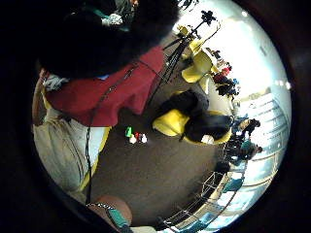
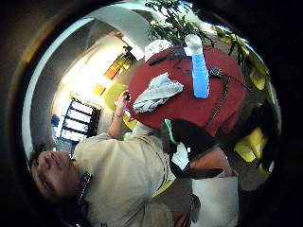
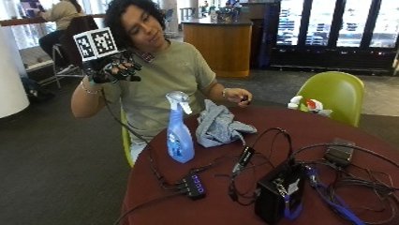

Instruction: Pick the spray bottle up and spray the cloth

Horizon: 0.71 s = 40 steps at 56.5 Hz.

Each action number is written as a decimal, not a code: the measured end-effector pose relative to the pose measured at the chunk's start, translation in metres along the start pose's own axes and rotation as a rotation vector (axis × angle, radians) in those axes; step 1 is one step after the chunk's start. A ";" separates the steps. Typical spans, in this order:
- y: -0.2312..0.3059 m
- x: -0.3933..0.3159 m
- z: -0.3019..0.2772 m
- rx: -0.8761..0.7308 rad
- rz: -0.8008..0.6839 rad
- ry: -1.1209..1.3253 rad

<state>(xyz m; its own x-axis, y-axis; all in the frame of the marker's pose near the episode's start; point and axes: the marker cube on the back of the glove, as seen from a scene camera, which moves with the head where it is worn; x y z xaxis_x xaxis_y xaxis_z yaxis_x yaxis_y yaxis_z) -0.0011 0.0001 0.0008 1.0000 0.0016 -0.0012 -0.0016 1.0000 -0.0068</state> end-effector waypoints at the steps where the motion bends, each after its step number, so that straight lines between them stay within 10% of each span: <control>1: 0.000 0.000 0.000 -0.001 0.000 0.000; 40: -0.041 0.000 0.076 0.060 0.128 -0.322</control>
<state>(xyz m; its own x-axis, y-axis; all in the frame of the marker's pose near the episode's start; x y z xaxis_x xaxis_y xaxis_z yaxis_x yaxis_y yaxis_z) -0.0005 -0.0407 0.0773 0.9407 0.1198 0.3173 -0.1367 0.9901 0.0316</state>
